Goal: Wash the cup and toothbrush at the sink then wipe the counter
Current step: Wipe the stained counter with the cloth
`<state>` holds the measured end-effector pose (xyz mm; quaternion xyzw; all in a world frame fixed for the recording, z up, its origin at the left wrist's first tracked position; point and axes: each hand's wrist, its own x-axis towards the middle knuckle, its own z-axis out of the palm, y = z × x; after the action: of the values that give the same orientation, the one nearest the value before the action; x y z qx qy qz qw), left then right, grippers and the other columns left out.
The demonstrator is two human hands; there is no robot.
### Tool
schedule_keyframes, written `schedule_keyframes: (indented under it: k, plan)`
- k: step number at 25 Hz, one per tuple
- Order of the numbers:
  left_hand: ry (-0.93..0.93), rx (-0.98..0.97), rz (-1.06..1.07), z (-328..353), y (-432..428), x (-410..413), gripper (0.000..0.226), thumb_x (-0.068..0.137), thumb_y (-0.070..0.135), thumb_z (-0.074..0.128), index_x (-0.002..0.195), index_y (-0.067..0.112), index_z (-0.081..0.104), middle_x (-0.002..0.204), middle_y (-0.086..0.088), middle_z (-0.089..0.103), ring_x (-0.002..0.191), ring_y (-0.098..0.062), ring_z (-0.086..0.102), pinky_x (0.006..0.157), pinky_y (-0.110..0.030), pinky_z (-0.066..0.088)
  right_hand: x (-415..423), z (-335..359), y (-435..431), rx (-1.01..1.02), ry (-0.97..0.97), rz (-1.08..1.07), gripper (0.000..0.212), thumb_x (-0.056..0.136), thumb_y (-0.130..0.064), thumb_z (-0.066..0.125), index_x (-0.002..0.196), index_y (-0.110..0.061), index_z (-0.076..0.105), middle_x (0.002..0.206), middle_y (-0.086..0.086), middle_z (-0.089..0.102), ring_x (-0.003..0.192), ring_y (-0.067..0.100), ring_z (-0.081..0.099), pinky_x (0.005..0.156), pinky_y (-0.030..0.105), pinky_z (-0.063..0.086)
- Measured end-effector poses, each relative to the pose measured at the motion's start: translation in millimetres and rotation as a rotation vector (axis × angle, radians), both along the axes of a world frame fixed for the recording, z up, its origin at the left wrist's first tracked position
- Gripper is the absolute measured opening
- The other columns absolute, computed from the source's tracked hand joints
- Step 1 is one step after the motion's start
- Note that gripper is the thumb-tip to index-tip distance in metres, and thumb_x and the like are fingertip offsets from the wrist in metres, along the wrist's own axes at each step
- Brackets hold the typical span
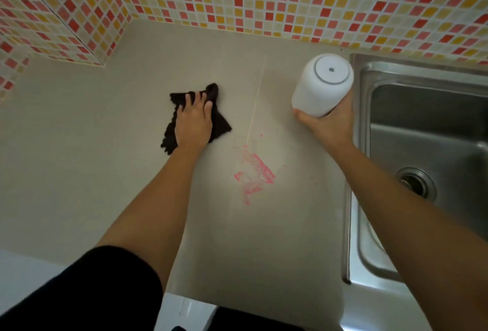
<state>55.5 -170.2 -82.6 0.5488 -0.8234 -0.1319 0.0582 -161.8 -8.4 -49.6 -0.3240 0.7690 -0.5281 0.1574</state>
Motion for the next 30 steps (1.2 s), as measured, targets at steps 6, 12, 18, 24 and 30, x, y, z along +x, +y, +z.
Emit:
schedule_keyframes:
  k: [6,12,18,24,30]
  plan:
    - [0.134,0.137,-0.463,7,194,70,0.049,0.102,0.035,0.022,0.136,0.008,0.045,0.138,-0.014,0.05,0.139,-0.022,0.028,0.107,-0.03,0.022,-18,27,3,-0.059,0.093,0.098,0.099,0.06,-0.026,0.087,0.138,-0.012,0.028,0.127,-0.007,0.044,0.117,0.002,0.043,0.087,-0.003,0.034]
    - [-0.203,0.054,-0.008,5,177,61,0.071,0.086,0.068,0.012,0.148,0.034,0.013,0.159,-0.003,0.008,0.145,-0.032,0.001,0.105,-0.069,0.01,-16,24,24,-0.024,0.096,0.134,0.099,0.057,-0.027,0.088,0.137,-0.015,0.031,0.12,-0.02,0.044,0.112,-0.003,0.044,0.083,-0.002,0.034]
    - [-0.159,0.042,-0.257,0,181,-37,0.063,0.088,0.068,0.015,0.146,0.043,0.006,0.16,0.0,0.002,0.145,-0.033,-0.005,0.104,-0.073,0.005,-6,36,29,-0.014,0.098,0.085,0.099,0.062,-0.025,0.086,0.14,-0.014,0.026,0.123,-0.012,0.044,0.115,0.002,0.043,0.081,-0.007,0.032]
    - [-0.16,-0.019,-0.213,-1,221,110,0.052,0.092,0.051,0.023,0.142,0.039,0.03,0.152,0.003,0.032,0.142,-0.025,0.025,0.101,-0.065,0.025,-9,47,29,-0.033,0.08,0.07,0.099,0.061,-0.019,0.086,0.14,-0.016,0.025,0.116,-0.018,0.043,0.108,-0.003,0.043,0.076,-0.007,0.033]
    - [-0.015,0.18,0.072,2,65,-57,0.049,0.098,0.044,0.014,0.146,0.044,0.007,0.16,0.007,0.0,0.146,-0.025,-0.011,0.109,-0.067,-0.003,-22,65,13,-0.101,0.133,0.088,0.101,0.06,-0.026,0.086,0.139,-0.017,0.024,0.121,-0.012,0.046,0.111,0.003,0.047,0.081,-0.002,0.038]
